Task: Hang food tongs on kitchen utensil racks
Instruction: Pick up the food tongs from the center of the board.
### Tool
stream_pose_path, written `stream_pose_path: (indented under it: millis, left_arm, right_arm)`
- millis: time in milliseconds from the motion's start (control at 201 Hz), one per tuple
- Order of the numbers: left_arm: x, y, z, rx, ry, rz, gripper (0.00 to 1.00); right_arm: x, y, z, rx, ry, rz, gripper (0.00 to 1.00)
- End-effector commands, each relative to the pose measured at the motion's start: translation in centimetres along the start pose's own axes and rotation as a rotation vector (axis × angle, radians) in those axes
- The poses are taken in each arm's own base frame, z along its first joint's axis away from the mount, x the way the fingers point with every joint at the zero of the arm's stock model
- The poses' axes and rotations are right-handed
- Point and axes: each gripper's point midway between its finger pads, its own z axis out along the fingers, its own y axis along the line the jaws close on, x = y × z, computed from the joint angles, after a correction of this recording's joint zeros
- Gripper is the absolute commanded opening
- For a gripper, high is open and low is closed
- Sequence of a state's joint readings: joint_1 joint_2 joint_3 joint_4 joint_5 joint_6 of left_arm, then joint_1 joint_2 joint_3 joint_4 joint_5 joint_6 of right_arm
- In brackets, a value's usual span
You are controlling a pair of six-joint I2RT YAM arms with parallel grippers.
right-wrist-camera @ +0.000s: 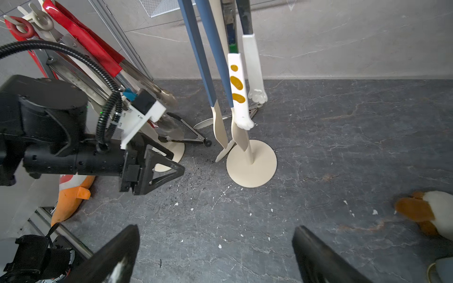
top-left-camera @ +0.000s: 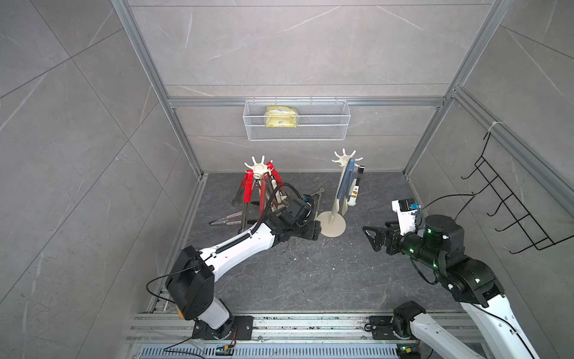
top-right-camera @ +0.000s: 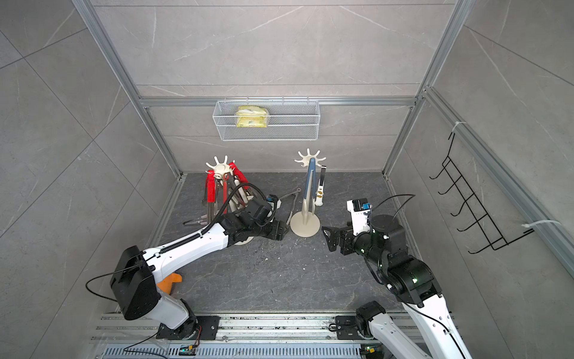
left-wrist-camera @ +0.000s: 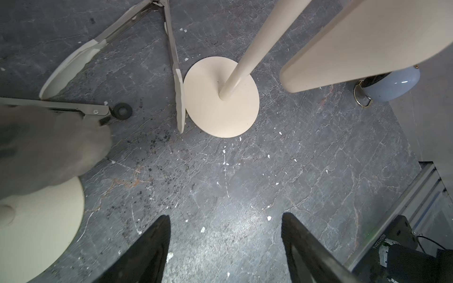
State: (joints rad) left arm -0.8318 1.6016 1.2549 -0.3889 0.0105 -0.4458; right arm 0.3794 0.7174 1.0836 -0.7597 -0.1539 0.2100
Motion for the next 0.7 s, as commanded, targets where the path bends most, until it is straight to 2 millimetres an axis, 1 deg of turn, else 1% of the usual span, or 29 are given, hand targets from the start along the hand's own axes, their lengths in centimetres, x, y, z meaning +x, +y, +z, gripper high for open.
stream_pose_path:
  millis: [0, 124, 284, 353, 513, 617, 697]
  left_arm:
    - [-1.9, -1.1, 0.9, 0.018, -0.022, -0.02, 0.69]
    - [-2.3, -1.0, 3.1, 0.0, 0.012, -0.023, 0.64]
    - [-2.3, 0.2, 5.3, -0.051, 0.057, -0.044, 0.55]
    - [-2.2, 0.8, 6.0, -0.069, 0.074, -0.055, 0.52]
    - [-2.2, 1.4, 7.7, -0.089, 0.095, -0.047, 0.49]
    - [-2.1, 2.8, 8.7, -0.129, 0.114, -0.063, 0.45]
    - [-2.2, 3.5, 9.4, -0.148, 0.119, -0.066, 0.43]
  right_arm:
    - [-0.5, 0.6, -1.3, -0.017, -0.009, -0.046, 0.99]
    - [-0.7, 0.9, -2.0, -0.026, -0.017, -0.056, 1.0]
    - [-0.5, 1.1, -2.8, -0.032, -0.004, -0.065, 1.0]
    - [-0.5, 1.1, -3.1, -0.029, -0.003, -0.074, 1.0]
    - [-0.7, 1.2, -3.6, -0.027, -0.012, -0.08, 1.0]
    - [-0.9, 1.4, -3.7, -0.034, -0.011, -0.08, 1.0]
    - [-0.9, 1.6, -3.7, -0.048, -0.008, -0.08, 0.99]
